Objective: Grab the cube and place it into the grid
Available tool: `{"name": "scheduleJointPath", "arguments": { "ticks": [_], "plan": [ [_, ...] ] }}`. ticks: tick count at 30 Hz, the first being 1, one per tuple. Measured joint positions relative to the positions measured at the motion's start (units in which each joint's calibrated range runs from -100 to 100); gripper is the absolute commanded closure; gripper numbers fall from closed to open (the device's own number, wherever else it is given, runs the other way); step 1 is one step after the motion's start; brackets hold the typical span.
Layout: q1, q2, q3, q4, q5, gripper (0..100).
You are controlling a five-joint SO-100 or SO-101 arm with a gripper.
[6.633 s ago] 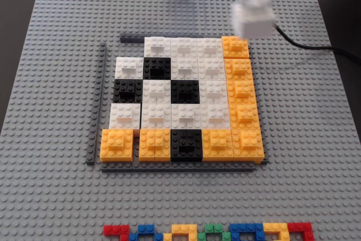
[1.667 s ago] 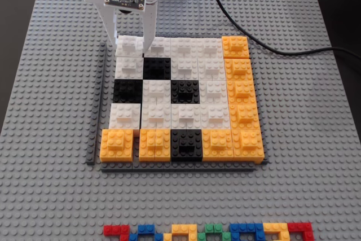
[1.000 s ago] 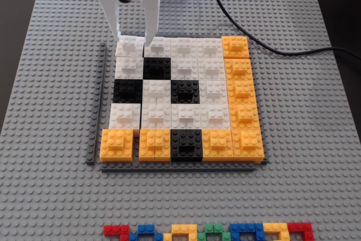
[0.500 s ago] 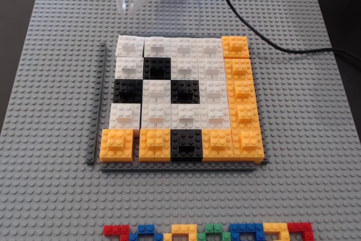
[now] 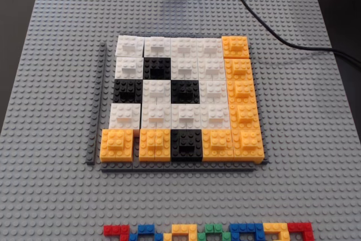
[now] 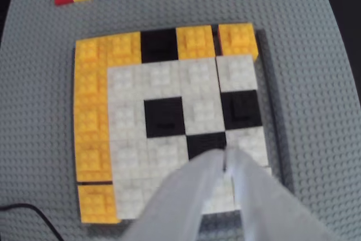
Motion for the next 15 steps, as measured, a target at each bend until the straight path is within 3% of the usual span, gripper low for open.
{"name": "scheduleJointPath", "arguments": {
  "ticks": [15],
  "plan": [
    [-6.12,-19.68,21.27,-14.11,-3.57,100]
  ]
}}
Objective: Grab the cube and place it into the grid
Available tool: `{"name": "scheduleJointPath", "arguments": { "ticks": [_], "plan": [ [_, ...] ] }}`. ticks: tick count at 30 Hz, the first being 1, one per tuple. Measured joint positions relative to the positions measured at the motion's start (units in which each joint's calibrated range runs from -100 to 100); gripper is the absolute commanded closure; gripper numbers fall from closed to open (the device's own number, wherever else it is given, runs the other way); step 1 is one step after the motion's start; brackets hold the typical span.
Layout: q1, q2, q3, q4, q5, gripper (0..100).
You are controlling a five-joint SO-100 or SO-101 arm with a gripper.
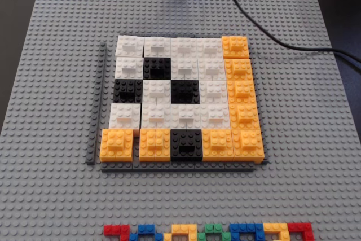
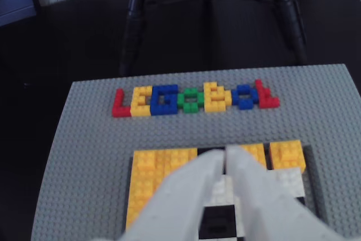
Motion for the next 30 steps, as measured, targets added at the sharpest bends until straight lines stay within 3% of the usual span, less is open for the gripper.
{"name": "scheduleJointPath", "arguments": {
  "ticks": [30],
  "plan": [
    [-0.29,-13.06,35.57,-11.92,-1.07,100]
  ]
}}
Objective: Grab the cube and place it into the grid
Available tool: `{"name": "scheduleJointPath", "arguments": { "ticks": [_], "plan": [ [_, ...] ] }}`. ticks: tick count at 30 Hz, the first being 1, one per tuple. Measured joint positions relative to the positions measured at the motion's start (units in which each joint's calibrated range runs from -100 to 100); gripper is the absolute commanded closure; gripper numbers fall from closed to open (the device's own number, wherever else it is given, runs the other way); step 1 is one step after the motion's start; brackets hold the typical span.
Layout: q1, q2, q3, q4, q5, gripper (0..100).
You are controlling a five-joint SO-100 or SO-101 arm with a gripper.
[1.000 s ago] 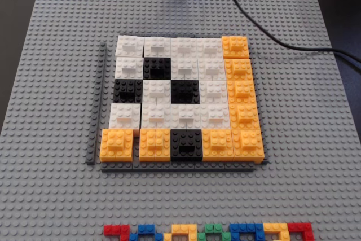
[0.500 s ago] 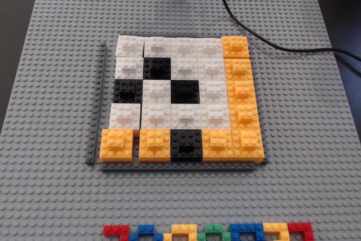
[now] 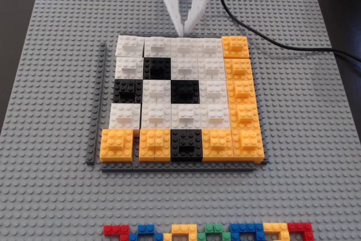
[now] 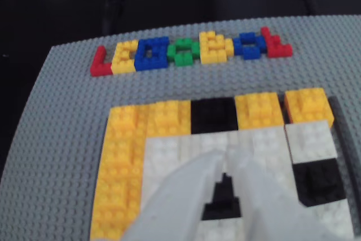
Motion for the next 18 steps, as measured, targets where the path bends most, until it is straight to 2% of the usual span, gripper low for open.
{"name": "scheduleJointPath", "arguments": {
  "ticks": [8,11,16,18],
  "plan": [
    [0.00,0.00,5.21,-1.51,-0.05,100],
    [0.00,0.00,5.56,-0.59,-0.29,100],
    [0.00,0.00,5.56,3.13,3.03,100],
    [0.00,0.00,5.56,4.54,1.76,100]
  ]
}}
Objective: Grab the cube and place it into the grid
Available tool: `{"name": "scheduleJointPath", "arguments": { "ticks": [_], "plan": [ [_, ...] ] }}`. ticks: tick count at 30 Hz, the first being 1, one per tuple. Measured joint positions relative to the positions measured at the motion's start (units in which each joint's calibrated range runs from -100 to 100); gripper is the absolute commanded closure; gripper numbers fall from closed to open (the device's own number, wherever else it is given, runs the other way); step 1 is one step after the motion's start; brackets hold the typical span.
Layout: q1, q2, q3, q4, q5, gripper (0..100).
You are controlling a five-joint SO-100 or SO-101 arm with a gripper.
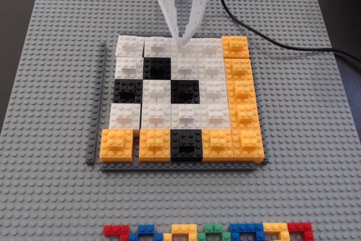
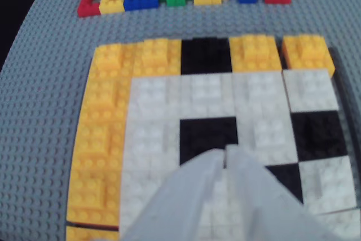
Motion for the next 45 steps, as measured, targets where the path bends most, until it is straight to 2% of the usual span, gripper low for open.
{"name": "scheduleJointPath", "arguments": {
  "ticks": [17,45],
  "plan": [
    [-0.29,0.00,0.00,6.84,-3.27,100],
    [-0.29,0.00,0.00,7.62,-3.66,100]
  ]
}}
